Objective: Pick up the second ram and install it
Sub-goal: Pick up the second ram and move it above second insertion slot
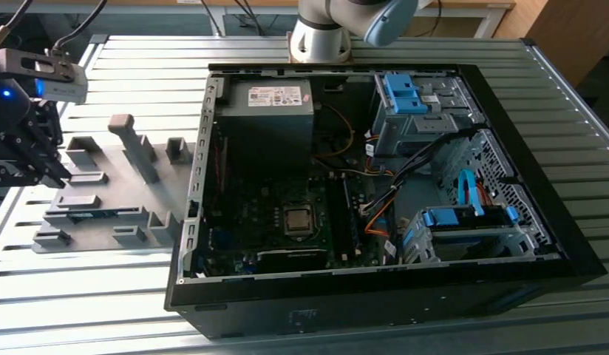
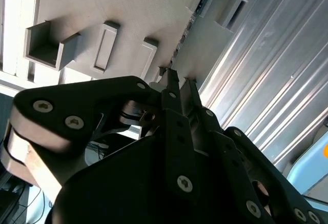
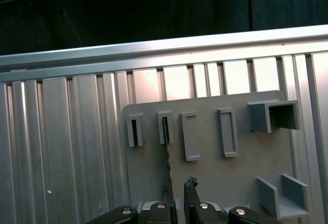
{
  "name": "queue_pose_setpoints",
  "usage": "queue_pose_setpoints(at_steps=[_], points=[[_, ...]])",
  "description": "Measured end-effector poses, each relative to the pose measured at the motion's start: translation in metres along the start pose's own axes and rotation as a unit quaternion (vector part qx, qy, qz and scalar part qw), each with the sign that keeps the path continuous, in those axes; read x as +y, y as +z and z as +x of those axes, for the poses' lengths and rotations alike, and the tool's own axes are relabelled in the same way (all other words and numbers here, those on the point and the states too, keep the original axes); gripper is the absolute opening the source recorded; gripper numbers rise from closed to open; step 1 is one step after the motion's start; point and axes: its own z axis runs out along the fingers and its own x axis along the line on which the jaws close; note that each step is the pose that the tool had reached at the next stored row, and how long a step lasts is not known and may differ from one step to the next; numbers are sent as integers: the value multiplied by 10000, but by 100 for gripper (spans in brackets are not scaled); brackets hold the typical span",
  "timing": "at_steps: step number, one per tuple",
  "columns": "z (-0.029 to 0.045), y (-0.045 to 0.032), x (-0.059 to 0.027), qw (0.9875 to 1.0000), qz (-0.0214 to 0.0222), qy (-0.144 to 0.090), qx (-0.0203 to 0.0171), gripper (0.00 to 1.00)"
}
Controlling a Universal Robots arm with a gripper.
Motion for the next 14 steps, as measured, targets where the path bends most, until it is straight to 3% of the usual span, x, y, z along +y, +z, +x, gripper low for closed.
queue_pose_setpoints(at_steps=[4,14], points=[[0,25,-1,9999,-1,-123,1,24],[2,109,-3,9999,-1,-125,1,24]])
